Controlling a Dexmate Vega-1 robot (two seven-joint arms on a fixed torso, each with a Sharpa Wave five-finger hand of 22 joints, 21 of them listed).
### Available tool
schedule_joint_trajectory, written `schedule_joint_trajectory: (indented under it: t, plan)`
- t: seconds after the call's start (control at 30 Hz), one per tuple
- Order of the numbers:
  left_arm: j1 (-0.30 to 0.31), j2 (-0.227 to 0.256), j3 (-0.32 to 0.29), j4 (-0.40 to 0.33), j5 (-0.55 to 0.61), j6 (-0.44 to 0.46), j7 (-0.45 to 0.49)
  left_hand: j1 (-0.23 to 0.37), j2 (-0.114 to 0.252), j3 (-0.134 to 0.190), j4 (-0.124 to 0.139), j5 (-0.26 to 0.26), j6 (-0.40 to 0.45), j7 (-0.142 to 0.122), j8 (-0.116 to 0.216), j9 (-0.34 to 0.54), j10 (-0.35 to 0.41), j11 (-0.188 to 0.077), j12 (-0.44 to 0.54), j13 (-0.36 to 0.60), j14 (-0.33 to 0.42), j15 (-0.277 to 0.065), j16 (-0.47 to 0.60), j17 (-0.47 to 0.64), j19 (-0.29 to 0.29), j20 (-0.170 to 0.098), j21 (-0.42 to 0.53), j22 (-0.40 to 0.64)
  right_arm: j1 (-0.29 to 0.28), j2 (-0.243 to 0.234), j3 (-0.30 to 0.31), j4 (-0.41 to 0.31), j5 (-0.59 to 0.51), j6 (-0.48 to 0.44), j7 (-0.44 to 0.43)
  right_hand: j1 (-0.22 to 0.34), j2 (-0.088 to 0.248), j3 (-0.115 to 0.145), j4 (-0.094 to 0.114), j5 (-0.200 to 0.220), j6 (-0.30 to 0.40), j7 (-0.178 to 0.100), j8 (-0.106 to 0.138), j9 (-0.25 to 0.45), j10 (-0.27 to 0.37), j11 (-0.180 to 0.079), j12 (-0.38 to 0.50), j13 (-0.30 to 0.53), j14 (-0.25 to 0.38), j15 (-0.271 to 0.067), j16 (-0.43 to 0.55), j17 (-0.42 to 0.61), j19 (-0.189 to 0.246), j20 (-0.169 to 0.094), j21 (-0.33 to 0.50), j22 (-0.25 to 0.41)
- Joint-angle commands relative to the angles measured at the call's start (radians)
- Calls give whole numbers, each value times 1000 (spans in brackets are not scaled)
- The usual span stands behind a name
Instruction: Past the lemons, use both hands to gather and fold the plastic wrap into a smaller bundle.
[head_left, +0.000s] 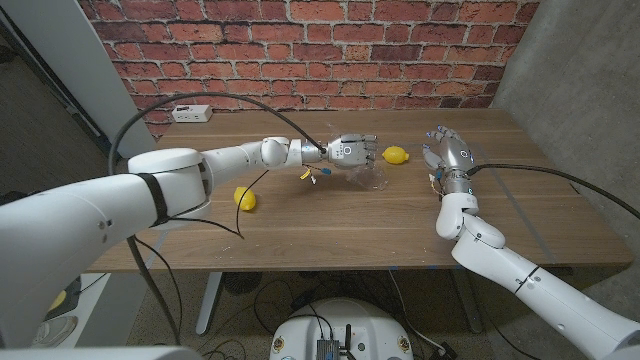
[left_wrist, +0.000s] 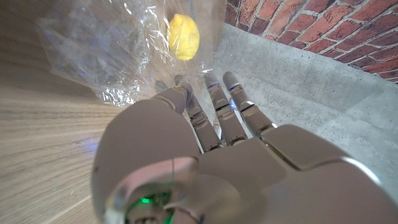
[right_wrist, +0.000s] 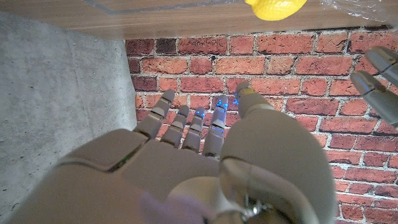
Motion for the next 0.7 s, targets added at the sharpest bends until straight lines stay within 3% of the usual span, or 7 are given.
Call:
schedule_joint_trajectory:
  t: [0.03,0.2,0.7]
  plan:
    - [-10,-133,46,204,-20,26,0,1,-2,2,-8,-4,-6,0,-4,2,0,-6,-9,-3,-7,-175,-5,0,0,-7,7,-1,-28,-15,17,-29,10,-9,-19,-3,-1,3,3,1,3,0,5,4,11,2,6,3,9,-73,7,4,11,1,7,0]
    - [-13,-181,69,264,-43,38,-6,2,-3,-1,-12,-4,-8,-1,-7,1,-8,-6,-17,-9,-9,-175,-7,-1,-1,-10,10,-1,-31,-20,21,-29,17,-5,-17,-2,-4,2,1,1,2,1,5,4,12,1,6,3,12,-73,9,4,12,2,8,0]
    - [-1,-202,91,252,-84,9,0,2,-7,-19,-24,-8,-9,-2,-12,-3,-10,-8,-34,-24,-3,-175,-3,3,-2,-15,19,-3,-37,-29,29,-32,34,1,-9,-3,-11,3,-4,0,0,4,4,4,11,5,7,3,17,-71,11,1,15,3,9,-1]
